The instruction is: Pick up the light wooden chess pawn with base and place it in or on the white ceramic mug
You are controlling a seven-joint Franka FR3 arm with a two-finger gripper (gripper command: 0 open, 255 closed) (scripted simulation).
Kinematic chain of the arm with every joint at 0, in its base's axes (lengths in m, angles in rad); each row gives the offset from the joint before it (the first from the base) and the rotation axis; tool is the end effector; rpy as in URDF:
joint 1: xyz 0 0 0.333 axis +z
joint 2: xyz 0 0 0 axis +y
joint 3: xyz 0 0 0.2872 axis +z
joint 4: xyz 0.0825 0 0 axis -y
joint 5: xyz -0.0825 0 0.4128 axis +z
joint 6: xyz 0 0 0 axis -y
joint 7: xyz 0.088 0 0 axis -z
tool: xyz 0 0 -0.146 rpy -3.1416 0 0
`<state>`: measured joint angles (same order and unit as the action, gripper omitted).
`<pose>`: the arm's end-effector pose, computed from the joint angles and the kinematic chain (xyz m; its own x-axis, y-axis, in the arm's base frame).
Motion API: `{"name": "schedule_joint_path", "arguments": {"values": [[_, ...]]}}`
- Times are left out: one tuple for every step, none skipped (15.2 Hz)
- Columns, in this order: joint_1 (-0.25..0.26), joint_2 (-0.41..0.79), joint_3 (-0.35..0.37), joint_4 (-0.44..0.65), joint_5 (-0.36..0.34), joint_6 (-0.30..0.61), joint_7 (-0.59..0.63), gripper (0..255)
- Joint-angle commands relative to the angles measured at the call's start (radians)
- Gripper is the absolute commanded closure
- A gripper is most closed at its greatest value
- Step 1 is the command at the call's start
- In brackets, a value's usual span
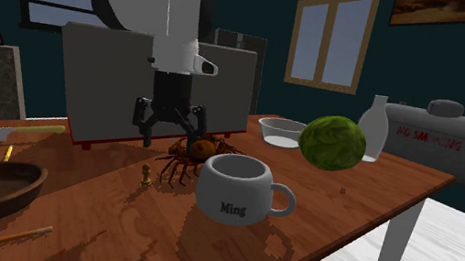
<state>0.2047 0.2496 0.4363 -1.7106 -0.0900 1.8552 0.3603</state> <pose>0.5225 0.3626 0.3696 0.9517 0.2959 -0.0824 0.2976 -0.9546 0.0091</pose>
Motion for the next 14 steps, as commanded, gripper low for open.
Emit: {"name": "schedule_joint_path", "arguments": {"values": [[0.033,0.082,0.007,0.081,-0.024,-0.014,0.035,0],[0.049,0.123,0.008,0.124,-0.035,-0.022,0.048,0],[0.067,0.165,0.009,0.168,-0.046,-0.031,0.06,0],[0.081,0.198,0.008,0.205,-0.054,-0.039,0.068,0],[0.081,0.199,0.006,0.192,-0.055,-0.026,0.069,0],[0.081,0.2,0.006,0.181,-0.056,-0.013,0.069,0],[0.081,0.202,0.005,0.169,-0.057,-0.001,0.07,0],[0.08,0.203,0.004,0.158,-0.058,0.012,0.071,0],[0.08,0.205,0.004,0.147,-0.059,0.025,0.072,0],[0.08,0.208,0.003,0.137,-0.06,0.037,0.073,0],[0.079,0.21,0.002,0.126,-0.062,0.049,0.074,0],[0.079,0.211,0.002,0.121,-0.063,0.057,0.075,0],[0.079,0.211,0.002,0.12,-0.063,0.057,0.075,0],[0.079,0.211,0.002,0.121,-0.063,0.057,0.075,0]]}}
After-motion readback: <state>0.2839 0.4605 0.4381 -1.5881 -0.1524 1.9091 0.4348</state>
